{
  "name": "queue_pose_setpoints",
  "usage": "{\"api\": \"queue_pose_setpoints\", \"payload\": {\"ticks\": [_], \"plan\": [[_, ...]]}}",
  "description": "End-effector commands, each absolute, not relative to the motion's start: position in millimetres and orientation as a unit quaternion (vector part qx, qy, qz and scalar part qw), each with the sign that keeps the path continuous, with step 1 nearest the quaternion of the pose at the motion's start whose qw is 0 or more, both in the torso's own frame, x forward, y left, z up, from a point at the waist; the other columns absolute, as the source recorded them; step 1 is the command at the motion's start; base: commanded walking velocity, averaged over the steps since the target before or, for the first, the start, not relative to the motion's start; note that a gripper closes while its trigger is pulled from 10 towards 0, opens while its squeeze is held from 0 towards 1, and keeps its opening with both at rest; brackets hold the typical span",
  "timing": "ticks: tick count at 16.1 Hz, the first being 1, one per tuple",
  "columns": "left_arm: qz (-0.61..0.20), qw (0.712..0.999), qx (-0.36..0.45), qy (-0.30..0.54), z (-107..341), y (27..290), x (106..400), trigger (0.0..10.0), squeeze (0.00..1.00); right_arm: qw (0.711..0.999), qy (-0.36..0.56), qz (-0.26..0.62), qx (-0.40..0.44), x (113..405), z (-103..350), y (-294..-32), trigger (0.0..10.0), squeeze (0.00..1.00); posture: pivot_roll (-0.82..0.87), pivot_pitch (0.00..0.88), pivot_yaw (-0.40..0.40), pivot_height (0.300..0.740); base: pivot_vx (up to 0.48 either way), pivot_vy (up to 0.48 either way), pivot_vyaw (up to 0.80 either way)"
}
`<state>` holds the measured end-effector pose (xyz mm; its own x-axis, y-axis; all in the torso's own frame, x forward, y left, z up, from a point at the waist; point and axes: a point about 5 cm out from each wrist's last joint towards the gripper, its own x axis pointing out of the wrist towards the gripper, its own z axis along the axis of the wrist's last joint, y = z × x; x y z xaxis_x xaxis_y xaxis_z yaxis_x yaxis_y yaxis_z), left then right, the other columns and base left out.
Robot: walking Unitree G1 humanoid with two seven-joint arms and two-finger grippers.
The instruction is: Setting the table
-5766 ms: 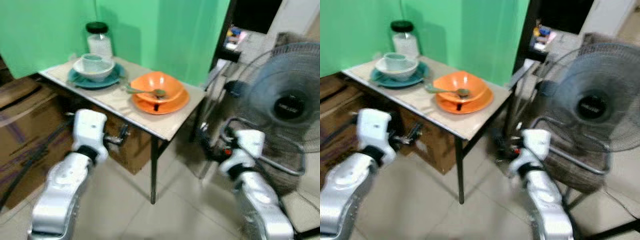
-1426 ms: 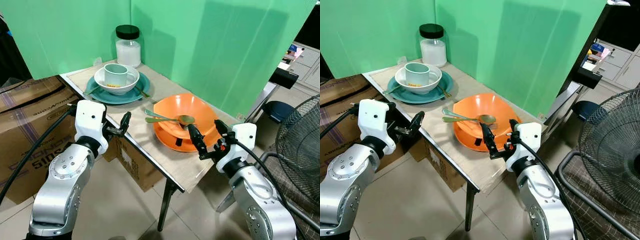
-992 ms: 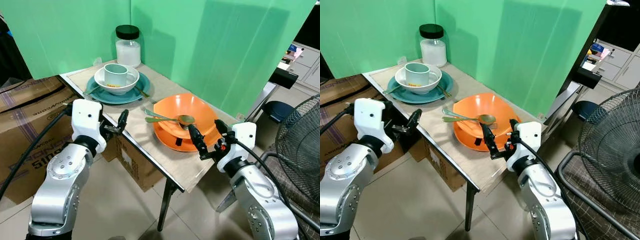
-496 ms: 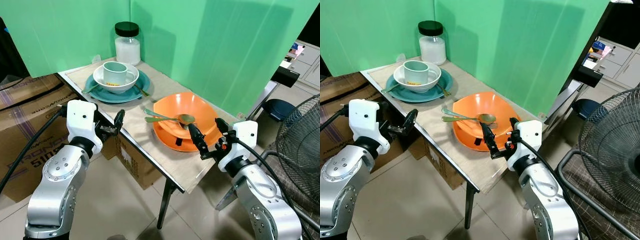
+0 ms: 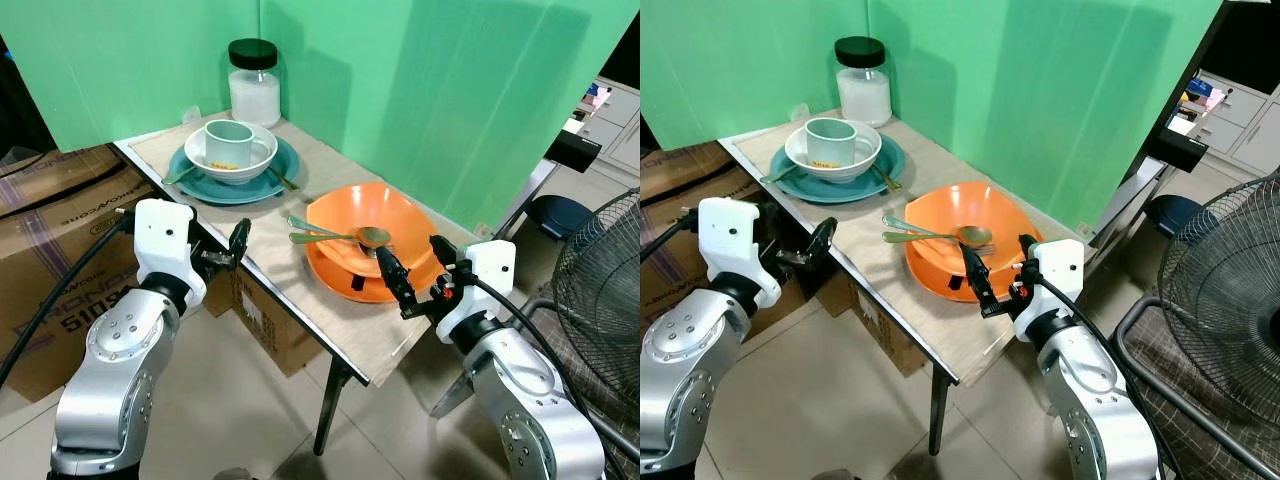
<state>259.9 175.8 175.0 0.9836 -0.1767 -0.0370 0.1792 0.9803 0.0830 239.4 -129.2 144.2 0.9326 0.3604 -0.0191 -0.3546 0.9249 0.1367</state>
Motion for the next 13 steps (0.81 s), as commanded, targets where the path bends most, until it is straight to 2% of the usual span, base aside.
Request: {"api": "queue_pose_setpoints", "payload": {"ticks": [1,3,8,13], "plan": [[-0.092,0.995,0.043,0.008,176.5,172.9,262.3,10.0,1.0,0.982,0.019,0.176,0.062,239.7,144.3,-129.6,10.0,0.0,0.05,0.0,-0.041,0.74,0.0,0.0,0.0],[-0.105,0.993,0.047,0.012,175.0,170.1,264.0,10.0,1.0,0.984,0.017,0.163,0.067,239.3,143.3,-129.5,10.0,0.0,0.05,0.0,-0.016,0.74,0.0,0.0,-0.39],[-0.119,0.991,0.052,0.019,169.9,160.5,266.9,10.0,1.0,0.988,0.037,0.131,0.071,233.4,131.5,-134.4,10.0,0.0,0.05,0.0,-0.023,0.74,0.0,0.466,-0.8],[-0.109,0.992,0.064,0.026,167.3,167.8,266.0,10.0,1.0,0.99,0.041,0.11,0.082,234.5,127.8,-134.0,10.0,0.0,0.06,0.0,-0.026,0.74,0.0,0.48,-0.8]]}}
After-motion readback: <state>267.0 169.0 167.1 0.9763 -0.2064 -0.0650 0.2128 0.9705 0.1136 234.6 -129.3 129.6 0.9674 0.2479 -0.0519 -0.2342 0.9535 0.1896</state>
